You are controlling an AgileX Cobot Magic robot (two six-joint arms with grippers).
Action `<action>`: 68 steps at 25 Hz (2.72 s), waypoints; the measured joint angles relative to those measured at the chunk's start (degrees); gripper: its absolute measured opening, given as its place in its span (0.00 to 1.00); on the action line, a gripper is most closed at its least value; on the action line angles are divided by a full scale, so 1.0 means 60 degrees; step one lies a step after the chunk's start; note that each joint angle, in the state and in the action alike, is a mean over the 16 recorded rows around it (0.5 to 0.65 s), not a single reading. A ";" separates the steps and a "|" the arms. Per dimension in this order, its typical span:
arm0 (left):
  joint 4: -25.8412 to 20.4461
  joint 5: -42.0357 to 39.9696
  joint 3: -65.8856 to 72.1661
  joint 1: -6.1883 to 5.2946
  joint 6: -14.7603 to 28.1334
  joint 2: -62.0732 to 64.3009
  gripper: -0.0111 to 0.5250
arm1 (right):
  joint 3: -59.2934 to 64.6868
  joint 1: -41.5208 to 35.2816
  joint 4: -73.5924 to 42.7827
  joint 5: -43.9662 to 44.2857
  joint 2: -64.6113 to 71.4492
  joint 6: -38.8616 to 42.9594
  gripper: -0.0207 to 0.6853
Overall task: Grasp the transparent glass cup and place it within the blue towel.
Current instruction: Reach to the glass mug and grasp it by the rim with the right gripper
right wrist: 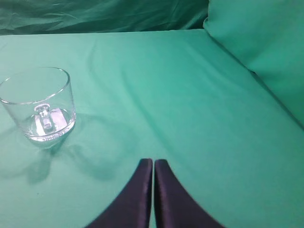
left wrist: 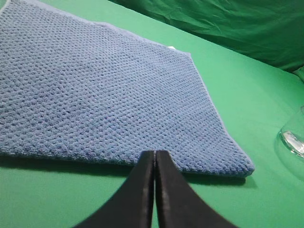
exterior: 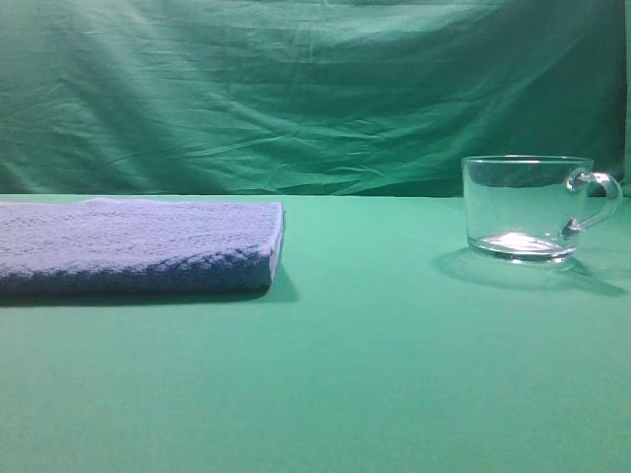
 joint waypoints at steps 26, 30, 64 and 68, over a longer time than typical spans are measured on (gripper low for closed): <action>0.0000 0.0000 0.0000 0.0000 0.0000 0.0000 0.02 | 0.0002 0.0000 -0.0032 -0.0074 0.0000 -0.0039 0.03; 0.0000 0.0000 0.0000 0.0000 0.0000 0.0000 0.02 | 0.0005 0.0000 0.0076 -0.0659 0.0000 0.0025 0.03; 0.0000 0.0000 0.0000 0.0000 0.0000 0.0000 0.02 | -0.4963 0.1641 0.0951 0.1013 0.8259 -0.1075 0.03; 0.0000 0.0000 0.0000 0.0000 0.0000 0.0000 0.02 | -0.5706 0.1893 0.1083 0.1736 0.9691 -0.1440 0.03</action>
